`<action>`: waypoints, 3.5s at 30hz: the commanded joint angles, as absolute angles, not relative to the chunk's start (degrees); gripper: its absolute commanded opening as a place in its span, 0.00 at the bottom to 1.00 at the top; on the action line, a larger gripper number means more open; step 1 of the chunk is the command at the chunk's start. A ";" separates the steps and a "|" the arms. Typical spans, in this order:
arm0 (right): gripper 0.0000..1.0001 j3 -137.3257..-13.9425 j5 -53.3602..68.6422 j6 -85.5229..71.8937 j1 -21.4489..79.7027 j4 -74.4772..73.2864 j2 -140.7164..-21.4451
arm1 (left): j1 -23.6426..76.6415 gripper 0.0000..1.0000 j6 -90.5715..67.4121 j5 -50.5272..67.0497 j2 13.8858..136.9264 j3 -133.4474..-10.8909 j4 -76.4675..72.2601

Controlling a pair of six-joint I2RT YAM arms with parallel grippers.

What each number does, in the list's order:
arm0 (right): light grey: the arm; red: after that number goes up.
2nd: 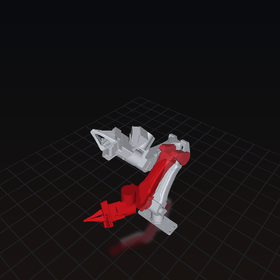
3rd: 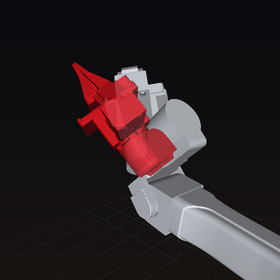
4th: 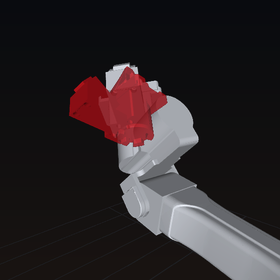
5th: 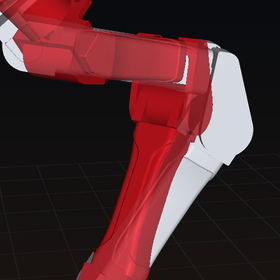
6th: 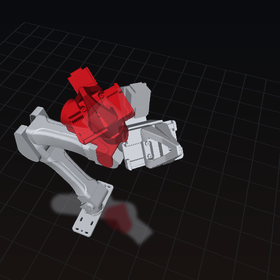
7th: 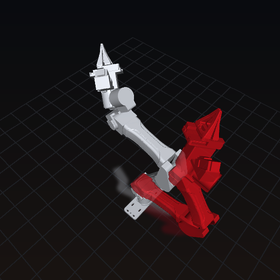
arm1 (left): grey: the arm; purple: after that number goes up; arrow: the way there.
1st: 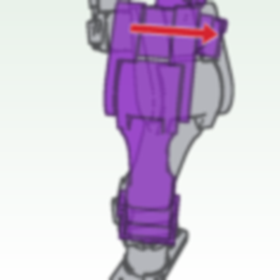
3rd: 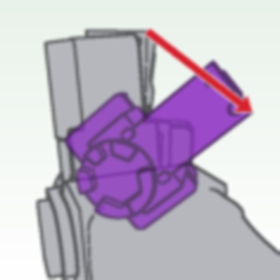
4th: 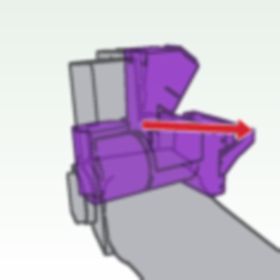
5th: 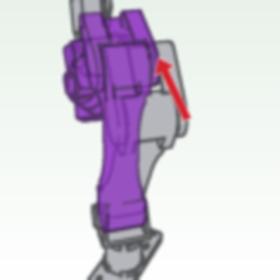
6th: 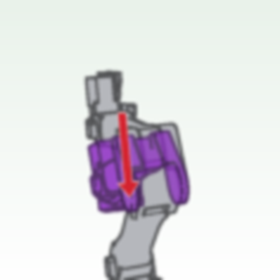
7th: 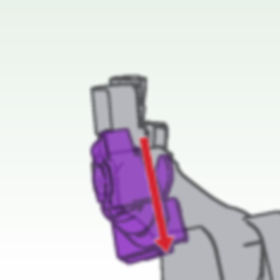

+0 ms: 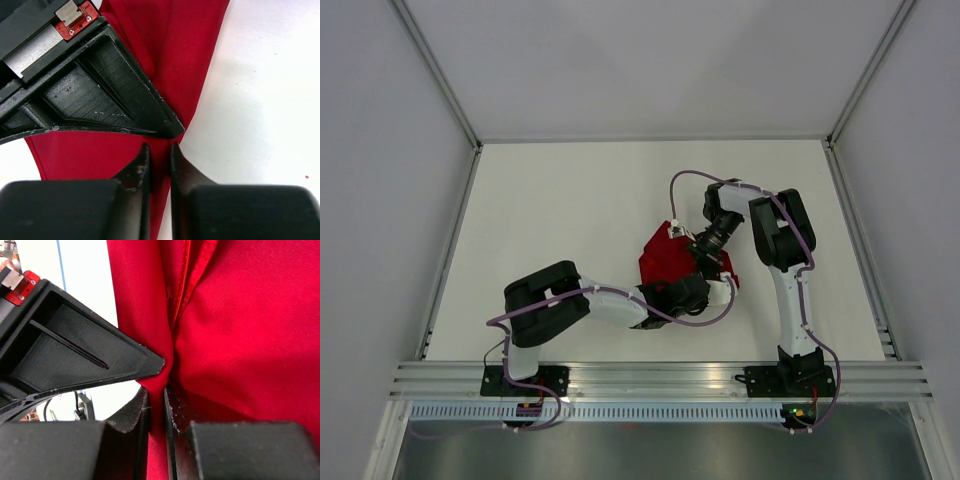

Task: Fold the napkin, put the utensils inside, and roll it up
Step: Roll the napkin at the center of the board.

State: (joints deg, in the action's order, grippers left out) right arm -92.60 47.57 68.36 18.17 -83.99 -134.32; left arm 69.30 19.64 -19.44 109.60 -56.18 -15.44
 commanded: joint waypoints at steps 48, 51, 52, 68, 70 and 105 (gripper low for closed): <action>0.67 -35.61 33.42 49.23 17.83 -14.62 -69.97 | 42.72 0.02 1.59 54.04 131.66 -76.72 14.94; 0.69 -30.42 25.16 47.90 25.03 -8.12 -68.21 | 42.54 0.02 0.62 55.63 132.97 -78.04 15.03; 0.70 -28.58 21.05 47.64 28.18 -6.52 -68.20 | 42.37 0.02 0.62 56.07 133.24 -78.48 15.12; 0.21 -29.97 14.85 47.90 35.77 -7.98 -78.05 | 41.49 0.11 -0.97 56.96 132.11 -81.03 17.23; 0.19 -31.28 15.64 48.16 35.77 -10.18 -78.66 | 40.78 0.23 -1.23 56.43 130.88 -81.21 17.31; 0.15 -83.49 38.94 64.07 21.18 -71.71 -131.11 | 46.99 0.54 -0.10 0.73 78.66 -42.81 -15.29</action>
State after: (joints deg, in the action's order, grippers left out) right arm -82.43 43.72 59.55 21.10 -69.25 -123.85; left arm 40.80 -5.45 9.23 80.49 -43.94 -8.93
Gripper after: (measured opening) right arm 0.217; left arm 0.527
